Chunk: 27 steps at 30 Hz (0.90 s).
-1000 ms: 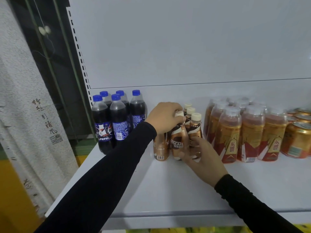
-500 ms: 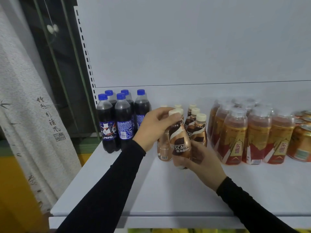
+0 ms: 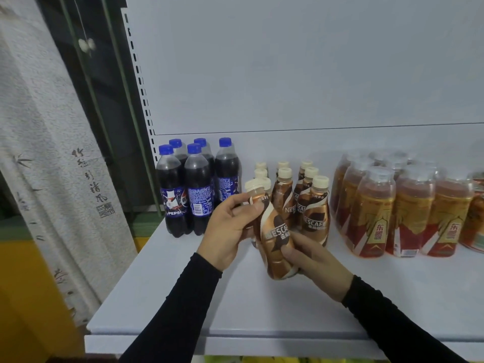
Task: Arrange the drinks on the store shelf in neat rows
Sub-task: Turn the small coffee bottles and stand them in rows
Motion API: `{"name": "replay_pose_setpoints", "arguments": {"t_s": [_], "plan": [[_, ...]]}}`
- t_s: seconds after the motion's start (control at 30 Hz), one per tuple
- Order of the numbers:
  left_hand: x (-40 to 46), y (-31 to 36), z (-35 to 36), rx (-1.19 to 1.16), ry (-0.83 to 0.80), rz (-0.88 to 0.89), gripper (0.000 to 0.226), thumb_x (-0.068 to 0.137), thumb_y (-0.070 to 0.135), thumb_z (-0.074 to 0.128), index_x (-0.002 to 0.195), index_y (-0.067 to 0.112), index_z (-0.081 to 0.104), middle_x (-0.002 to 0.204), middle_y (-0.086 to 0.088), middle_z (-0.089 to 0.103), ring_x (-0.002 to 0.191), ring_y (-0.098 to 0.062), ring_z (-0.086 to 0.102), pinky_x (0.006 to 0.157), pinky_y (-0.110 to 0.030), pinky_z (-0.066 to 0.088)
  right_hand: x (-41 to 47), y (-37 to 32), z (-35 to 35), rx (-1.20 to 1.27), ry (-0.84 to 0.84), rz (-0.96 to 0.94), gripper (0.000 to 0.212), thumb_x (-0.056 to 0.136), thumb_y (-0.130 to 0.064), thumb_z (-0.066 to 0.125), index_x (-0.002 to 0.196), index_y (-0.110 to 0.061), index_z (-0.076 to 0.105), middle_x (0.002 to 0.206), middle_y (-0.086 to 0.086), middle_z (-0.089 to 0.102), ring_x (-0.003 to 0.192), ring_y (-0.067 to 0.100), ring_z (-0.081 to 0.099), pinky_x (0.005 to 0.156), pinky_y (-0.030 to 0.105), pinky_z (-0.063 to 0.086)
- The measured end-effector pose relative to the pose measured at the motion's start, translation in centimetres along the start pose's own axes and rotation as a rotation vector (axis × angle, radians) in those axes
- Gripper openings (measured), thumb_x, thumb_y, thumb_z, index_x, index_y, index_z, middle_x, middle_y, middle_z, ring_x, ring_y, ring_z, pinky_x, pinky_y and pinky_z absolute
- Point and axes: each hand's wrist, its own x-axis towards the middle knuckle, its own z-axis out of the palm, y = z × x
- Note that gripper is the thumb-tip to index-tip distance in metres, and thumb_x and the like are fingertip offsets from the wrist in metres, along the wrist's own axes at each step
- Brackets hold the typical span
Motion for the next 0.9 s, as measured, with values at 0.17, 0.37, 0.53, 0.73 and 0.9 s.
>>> {"name": "replay_pose_setpoints", "arguments": {"t_s": [0.17, 0.37, 0.53, 0.73, 0.9], "plan": [[-0.1, 0.2, -0.3, -0.016, 0.121, 0.026, 0.032, 0.088, 0.011, 0.072, 0.119, 0.009, 0.064, 0.09, -0.003, 0.077, 0.075, -0.012, 0.072, 0.059, -0.025, 0.055, 0.4, -0.8, 0.5, -0.242, 0.071, -0.017, 0.053, 0.07, -0.068, 0.071, 0.113, -0.045, 0.05, 0.112, -0.026, 0.059, 0.096, -0.014, 0.058, 0.074, 0.008, 0.049], [-0.3, 0.5, -0.7, 0.016, 0.058, 0.023, 0.021, 0.093, 0.018, 0.066, 0.113, 0.012, 0.068, 0.091, -0.001, 0.076, 0.081, -0.011, 0.071, 0.075, -0.028, 0.056, 0.4, -1.1, 0.8, 0.169, 0.072, 0.064, 0.045, 0.075, -0.031, 0.067, 0.117, -0.025, 0.054, 0.091, -0.01, 0.075, 0.088, 0.006, 0.072, 0.067, 0.019, 0.055], [-0.3, 0.8, -1.0, -0.061, 0.021, -0.056, 0.021, 0.096, 0.013, 0.061, 0.117, 0.012, 0.063, 0.1, -0.007, 0.073, 0.086, -0.017, 0.07, 0.073, -0.034, 0.058, 0.4, -1.3, 0.9, 0.409, 0.033, 0.129, 0.031, 0.082, -0.029, 0.061, 0.111, -0.016, 0.062, 0.09, -0.002, 0.076, 0.086, 0.02, 0.073, 0.069, 0.031, 0.06], [-0.5, 0.9, -0.9, -0.048, 0.105, -0.015, 0.025, 0.089, 0.014, 0.071, 0.113, 0.011, 0.064, 0.092, -0.005, 0.076, 0.08, -0.015, 0.073, 0.065, -0.032, 0.059, 0.5, -1.3, 1.1, -0.105, 0.041, 0.067, 0.045, 0.078, -0.065, 0.066, 0.111, -0.037, 0.056, 0.113, -0.01, 0.063, 0.1, 0.011, 0.066, 0.081, 0.026, 0.058], [-0.6, 0.8, -1.2, 0.041, 0.115, 0.003, 0.022, 0.089, 0.022, 0.071, 0.109, 0.013, 0.068, 0.095, -0.005, 0.075, 0.083, -0.014, 0.071, 0.071, -0.029, 0.058, 0.7, -1.6, 1.3, -0.007, 0.124, 0.035, 0.047, 0.069, -0.052, 0.072, 0.111, -0.037, 0.056, 0.106, -0.013, 0.067, 0.095, 0.006, 0.068, 0.074, 0.021, 0.056]]}}
